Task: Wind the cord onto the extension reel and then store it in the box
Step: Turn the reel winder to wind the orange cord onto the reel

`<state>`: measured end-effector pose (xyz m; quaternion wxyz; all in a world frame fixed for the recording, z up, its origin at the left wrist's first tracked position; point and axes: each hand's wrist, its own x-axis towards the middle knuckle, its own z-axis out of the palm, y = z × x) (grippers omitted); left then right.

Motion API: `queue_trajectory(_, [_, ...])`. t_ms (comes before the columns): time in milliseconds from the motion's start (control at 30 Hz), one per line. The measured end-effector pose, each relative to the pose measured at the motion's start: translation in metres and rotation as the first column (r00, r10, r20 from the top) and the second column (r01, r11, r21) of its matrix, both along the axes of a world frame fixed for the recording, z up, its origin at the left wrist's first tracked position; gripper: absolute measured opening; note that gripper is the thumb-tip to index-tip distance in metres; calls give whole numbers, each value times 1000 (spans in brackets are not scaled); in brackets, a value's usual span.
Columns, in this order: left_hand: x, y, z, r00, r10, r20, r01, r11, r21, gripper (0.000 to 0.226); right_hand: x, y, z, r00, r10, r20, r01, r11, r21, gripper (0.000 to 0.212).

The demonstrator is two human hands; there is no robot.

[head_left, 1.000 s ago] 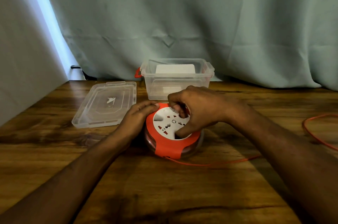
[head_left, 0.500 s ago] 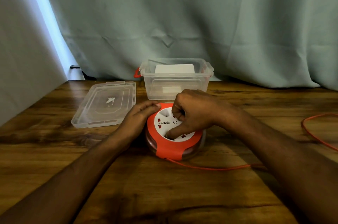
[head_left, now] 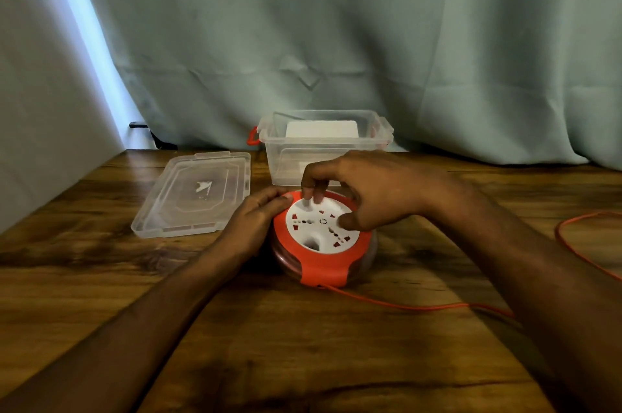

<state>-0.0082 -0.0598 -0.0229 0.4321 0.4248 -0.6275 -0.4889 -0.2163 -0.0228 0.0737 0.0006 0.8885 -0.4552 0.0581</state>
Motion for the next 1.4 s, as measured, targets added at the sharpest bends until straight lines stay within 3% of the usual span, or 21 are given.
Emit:
queue_trajectory(200, [-2, 1, 0, 999, -40, 9, 40, 999, 11, 25, -2, -4, -7, 999, -23, -25, 26, 989, 148, 77])
queue_trajectory(367, [0, 2, 1, 998, -46, 35, 47, 999, -10, 27, -6, -6, -11, 999, -37, 19, 31, 970, 242, 71])
queue_trajectory(800, [1, 1, -3, 999, 41, -36, -40, 999, 6, 19, -5, -5, -10, 995, -54, 81, 34, 974, 223, 92])
queue_trajectory(933, [0, 1, -3, 997, 59, -41, -59, 998, 9, 18, -4, -5, -13, 997, -59, 50, 49, 984, 171, 82])
queue_trajectory(1133, [-1, 2, -2, 998, 44, -53, -44, 999, 5, 19, -1, -3, -15, 997, -75, 33, 69, 988, 140, 44])
queue_trajectory(1400, [-3, 3, 0, 999, 23, -46, -24, 999, -22, 21, 8, 1, -18, 995, -97, -20, 98, 994, 46, 47])
